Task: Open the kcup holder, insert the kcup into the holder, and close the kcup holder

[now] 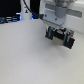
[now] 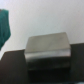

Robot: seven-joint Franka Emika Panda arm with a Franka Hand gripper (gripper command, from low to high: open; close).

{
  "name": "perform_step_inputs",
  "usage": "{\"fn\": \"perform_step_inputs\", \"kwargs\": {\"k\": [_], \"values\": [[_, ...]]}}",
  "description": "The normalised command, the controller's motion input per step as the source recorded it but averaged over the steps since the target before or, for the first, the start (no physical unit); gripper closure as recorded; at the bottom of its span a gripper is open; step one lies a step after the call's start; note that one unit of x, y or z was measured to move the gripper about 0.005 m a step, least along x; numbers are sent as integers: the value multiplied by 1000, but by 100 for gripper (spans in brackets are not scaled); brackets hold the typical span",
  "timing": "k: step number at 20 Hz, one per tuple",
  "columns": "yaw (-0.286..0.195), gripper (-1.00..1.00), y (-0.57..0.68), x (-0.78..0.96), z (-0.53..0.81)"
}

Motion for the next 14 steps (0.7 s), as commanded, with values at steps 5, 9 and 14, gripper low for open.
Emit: {"fn": "perform_step_inputs", "kwargs": {"k": [5,9,14], "values": [[212,-100,222,97,-221],[189,-100,272,-137,-173],[156,-100,376,-318,-33]]}}
